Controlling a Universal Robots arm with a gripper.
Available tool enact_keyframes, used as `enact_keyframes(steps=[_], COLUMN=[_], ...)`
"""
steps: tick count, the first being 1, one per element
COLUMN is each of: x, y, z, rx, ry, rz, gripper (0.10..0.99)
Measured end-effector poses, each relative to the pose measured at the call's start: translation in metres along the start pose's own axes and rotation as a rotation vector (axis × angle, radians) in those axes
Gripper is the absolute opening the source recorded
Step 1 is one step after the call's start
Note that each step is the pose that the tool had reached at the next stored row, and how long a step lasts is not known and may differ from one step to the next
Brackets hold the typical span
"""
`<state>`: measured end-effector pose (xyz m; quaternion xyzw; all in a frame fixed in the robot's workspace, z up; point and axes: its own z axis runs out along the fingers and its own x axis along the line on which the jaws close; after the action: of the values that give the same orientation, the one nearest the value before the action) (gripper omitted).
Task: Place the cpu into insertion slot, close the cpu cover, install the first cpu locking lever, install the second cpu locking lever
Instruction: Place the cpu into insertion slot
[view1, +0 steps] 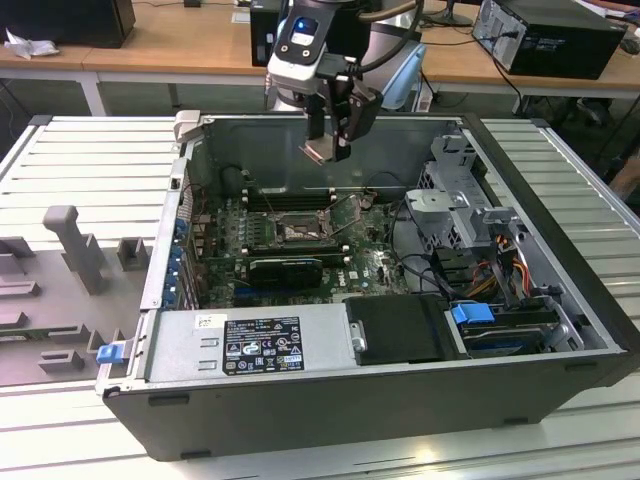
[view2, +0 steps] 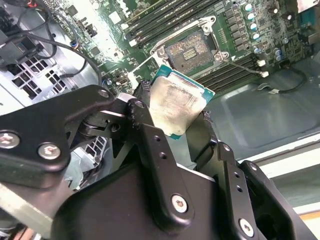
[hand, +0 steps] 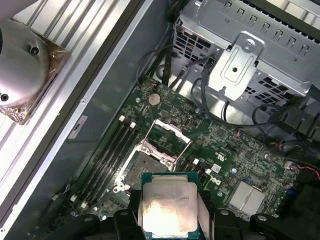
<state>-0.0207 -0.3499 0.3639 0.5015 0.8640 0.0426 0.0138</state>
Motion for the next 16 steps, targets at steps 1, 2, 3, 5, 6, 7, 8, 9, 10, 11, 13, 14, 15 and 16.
enact_keyframes(steps=[1, 2, 3, 5, 6, 7, 8, 9, 10, 11, 13, 14, 15, 16], x=[0.0, 0.0, 0.0, 0.0, 0.0, 0.0, 0.0, 0.0, 0.0, 0.0, 0.0, 0.0, 0.0, 0.0], y=[0.0, 0.0, 0.0, 0.0, 0.0, 0.0, 0.0, 0.0, 0.0, 0.0, 0.0, 0.0, 0.0, 0.0], z=[0.0, 0.0, 0.0, 0.0, 0.0001, 0.0001, 0.0001, 0.0001, 0.0001, 0.0001, 0.0002, 0.0002, 0.0002, 0.0002], rx=[0.0, 0.0, -0.001, -0.001, -0.001, -0.001, -0.001, -0.002, -0.002, -0.002, -0.002, -0.002, -0.002, -0.002], ry=[-0.0014, -0.0021, -0.0029, -0.0045, -0.0051, -0.0057, -0.0066, -0.0076, -0.0082, -0.0088, -0.01, -0.0108, -0.0114, -0.0118], rz=[0.015, 0.024, 0.033, 0.051, 0.058, 0.065, 0.076, 0.087, 0.094, 0.101, 0.114, 0.123, 0.129, 0.135], gripper=[0.529, 0.529, 0.529, 0.529, 0.529, 0.529, 0.529, 0.529, 0.529, 0.529, 0.529, 0.529, 0.529, 0.529])
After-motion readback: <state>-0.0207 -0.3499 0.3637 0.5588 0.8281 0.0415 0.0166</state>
